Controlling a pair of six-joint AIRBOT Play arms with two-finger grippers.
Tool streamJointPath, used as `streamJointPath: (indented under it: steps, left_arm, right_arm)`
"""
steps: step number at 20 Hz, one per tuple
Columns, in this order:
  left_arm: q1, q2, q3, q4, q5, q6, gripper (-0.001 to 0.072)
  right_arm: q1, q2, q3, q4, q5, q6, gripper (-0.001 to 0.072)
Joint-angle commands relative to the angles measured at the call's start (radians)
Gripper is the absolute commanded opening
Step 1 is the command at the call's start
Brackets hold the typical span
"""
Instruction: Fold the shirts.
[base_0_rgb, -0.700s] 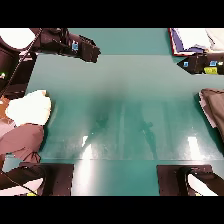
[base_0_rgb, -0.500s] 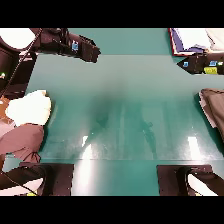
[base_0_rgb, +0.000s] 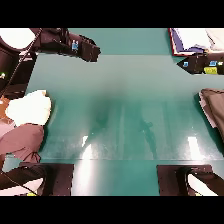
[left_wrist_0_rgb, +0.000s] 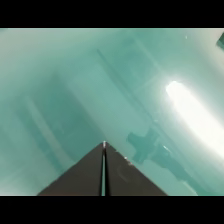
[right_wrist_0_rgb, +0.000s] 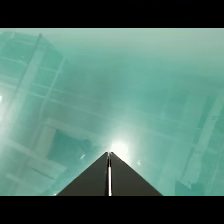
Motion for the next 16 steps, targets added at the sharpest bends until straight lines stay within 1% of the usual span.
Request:
streamJointPath:
  steps: [1,2,3,4,5,7,10,12,14,16]
  left_arm:
    - [0.018,0.006,0.001,0.137,0.019,0.006,0.0026]
    - [0.04,0.008,0.001,0.239,-0.037,-0.03,0.0037]
    - [0.073,0.008,0.0,0.33,-0.11,-0.067,0.0287]
    - [0.121,0.006,-0.007,0.417,-0.193,-0.113,0.061]
    - [0.177,0.006,-0.018,0.473,-0.261,-0.142,0.0645]
    - [0.307,0.006,-0.064,0.507,-0.348,-0.145,0.0645]
    - [0.476,0.006,-0.205,0.504,-0.375,-0.156,0.0645]
    - [0.554,0.006,-0.345,0.503,-0.341,-0.161,0.0646]
    - [0.602,0.006,-0.483,0.503,-0.264,-0.161,0.0645]
    - [0.627,0.006,-0.58,0.503,-0.183,-0.189,0.0645]
  right_arm:
    - [0.001,0.0,0.001,0.0,-0.001,0.0,0.0015]
    - [0.001,0.001,0.001,0.0,0.0,0.0,0.0015]
    - [0.001,0.001,0.001,0.001,0.001,0.0,0.0015]
    - [0.001,0.001,0.001,0.001,0.001,0.0,0.0015]
    - [0.001,0.001,0.001,0.001,0.001,0.0,0.0015]
    - [0.001,0.0,0.001,0.001,-0.002,0.0,0.0015]
    - [0.001,0.0,0.001,0.001,-0.003,0.0,0.0015]
    - [0.001,0.0,0.001,0.001,-0.008,0.0,0.0015]
    - [0.001,0.0,0.001,0.001,-0.019,0.0,0.0015]
    - [0.001,0.0,0.0,0.001,-0.034,0.0,0.0015]
